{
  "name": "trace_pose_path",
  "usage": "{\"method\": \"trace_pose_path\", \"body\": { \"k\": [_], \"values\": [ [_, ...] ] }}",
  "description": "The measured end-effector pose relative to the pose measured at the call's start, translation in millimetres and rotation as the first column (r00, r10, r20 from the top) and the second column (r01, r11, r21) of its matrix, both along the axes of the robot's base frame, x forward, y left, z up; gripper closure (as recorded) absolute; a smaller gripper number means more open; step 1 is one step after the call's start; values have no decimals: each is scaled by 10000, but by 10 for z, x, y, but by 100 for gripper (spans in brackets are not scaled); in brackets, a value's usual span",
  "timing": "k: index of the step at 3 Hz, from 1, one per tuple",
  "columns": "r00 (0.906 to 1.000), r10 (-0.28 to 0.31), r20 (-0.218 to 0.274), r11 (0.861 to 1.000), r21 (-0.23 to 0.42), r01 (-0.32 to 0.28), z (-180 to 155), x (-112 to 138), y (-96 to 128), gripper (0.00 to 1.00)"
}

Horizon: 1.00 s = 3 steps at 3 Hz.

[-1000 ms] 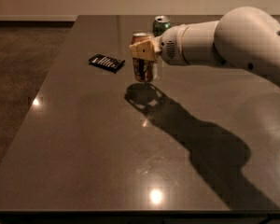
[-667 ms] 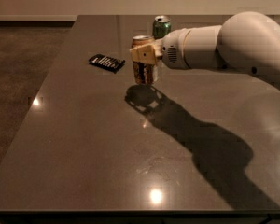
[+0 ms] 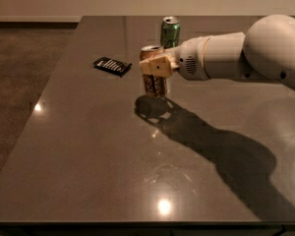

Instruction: Place orange can upright

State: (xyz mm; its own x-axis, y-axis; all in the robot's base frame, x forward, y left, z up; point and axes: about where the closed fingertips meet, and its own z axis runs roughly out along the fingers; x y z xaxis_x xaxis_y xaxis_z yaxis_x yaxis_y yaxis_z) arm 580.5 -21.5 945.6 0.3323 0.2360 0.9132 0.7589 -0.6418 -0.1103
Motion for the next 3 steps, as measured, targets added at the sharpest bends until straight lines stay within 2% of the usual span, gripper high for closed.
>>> {"method": "trace_pose_path", "body": {
  "k": [2,3],
  "values": [
    [9923,1187,367,9911,560,-1206,-114,-101,-7,100],
    [9869,1499,601,9839,893,-1549,-163,-110,2,100]
  ]
}}
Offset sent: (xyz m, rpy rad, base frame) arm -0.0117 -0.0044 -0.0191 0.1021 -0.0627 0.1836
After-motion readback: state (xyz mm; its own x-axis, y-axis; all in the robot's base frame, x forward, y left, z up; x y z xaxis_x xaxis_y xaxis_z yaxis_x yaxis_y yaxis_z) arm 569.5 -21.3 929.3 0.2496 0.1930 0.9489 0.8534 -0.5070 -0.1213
